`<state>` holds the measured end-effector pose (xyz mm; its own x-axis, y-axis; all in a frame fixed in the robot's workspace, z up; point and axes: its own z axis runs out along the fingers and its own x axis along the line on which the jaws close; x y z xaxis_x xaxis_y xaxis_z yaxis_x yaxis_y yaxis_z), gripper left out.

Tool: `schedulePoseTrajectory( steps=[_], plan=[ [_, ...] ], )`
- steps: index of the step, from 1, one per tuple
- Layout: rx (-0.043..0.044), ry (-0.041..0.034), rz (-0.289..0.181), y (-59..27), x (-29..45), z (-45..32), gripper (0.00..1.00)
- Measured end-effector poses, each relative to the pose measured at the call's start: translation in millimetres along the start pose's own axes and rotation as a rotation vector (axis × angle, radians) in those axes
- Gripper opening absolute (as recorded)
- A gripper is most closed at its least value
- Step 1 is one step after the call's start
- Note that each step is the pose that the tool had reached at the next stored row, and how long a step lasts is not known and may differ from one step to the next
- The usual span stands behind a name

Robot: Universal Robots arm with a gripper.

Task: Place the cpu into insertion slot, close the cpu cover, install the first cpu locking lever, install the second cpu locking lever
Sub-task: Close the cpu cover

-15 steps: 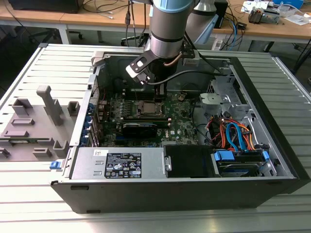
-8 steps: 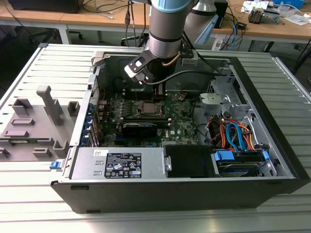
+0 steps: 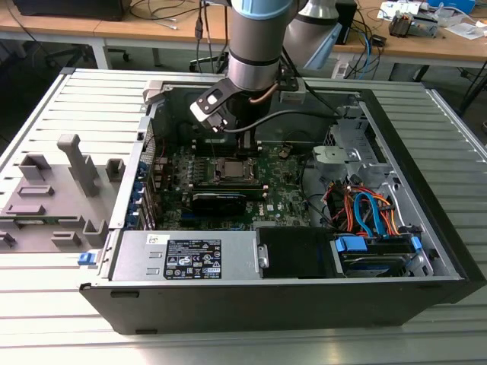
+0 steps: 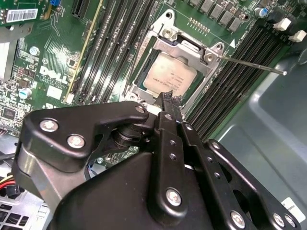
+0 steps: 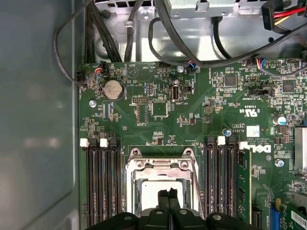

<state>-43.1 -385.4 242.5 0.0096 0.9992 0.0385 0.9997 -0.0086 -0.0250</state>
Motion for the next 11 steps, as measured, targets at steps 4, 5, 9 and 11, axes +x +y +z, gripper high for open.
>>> schedulePoseTrajectory(
  steps=[4,5,9,11],
  plan=[
    [0.0000,0.0000,0.000,-2.4,0.0,0.1,0.11],
    [0.0000,0.0000,0.000,-2.8,0.0,0.1,0.11],
    [0.0000,0.0000,0.000,-5.4,-0.1,0.1,0.11],
    [0.0000,0.0000,0.000,-7.0,-0.1,0.2,0.11]
  ],
)
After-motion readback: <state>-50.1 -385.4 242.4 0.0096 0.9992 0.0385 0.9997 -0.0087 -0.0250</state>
